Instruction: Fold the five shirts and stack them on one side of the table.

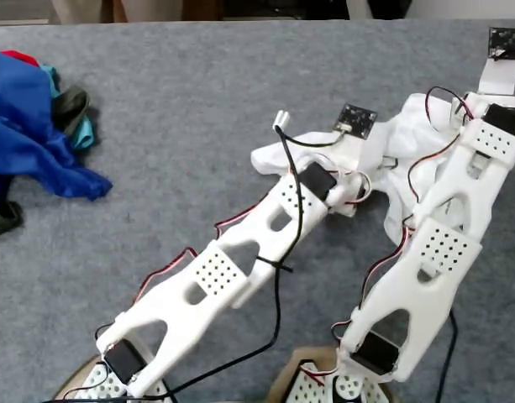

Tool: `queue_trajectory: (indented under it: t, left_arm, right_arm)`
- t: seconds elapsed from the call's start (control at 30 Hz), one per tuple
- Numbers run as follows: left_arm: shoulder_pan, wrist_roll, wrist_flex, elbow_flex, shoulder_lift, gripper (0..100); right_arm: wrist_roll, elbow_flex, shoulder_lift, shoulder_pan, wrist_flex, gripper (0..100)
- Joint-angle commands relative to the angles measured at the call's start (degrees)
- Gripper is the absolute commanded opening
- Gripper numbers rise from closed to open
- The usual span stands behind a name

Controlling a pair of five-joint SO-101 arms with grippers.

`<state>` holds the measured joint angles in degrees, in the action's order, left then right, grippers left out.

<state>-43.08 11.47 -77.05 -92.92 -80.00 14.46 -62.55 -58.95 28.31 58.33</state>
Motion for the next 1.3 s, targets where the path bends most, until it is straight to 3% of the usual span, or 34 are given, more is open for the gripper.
queue_trajectory:
  t: [0.0, 0.13, 0.5, 0.83, 1.03, 1.27]
  left_arm:
    - [0.5, -0.4, 1.1, -2.7, 0.9, 11]
    - [0.5, -0.4, 1.1, -2.9, 0.9, 1]
    - [3.7, -0.3, 0.7, -2.9, 4.0, 2]
    - [10.0, -0.3, -2.3, -2.9, 14.5, 2]
    - [12.6, -0.1, -8.4, -3.0, 22.5, 2]
    - [19.1, 3.2, -11.6, -2.9, 36.7, 2]
  right_arm:
    - [-0.1, -0.3, 0.1, 0.3, -0.6, 0.5]
    - [-0.1, -0.3, 0.1, 0.3, -0.6, 0.5]
    - [-0.1, -0.5, 0.3, 0.2, -0.4, 0.5]
    - [-0.1, -14.3, 1.4, -3.6, 13.7, 0.5]
    - [-0.1, -33.9, 1.5, -5.6, 25.6, 0.5]
    - [-0.2, -32.5, 19.2, -5.9, 30.4, 0.5]
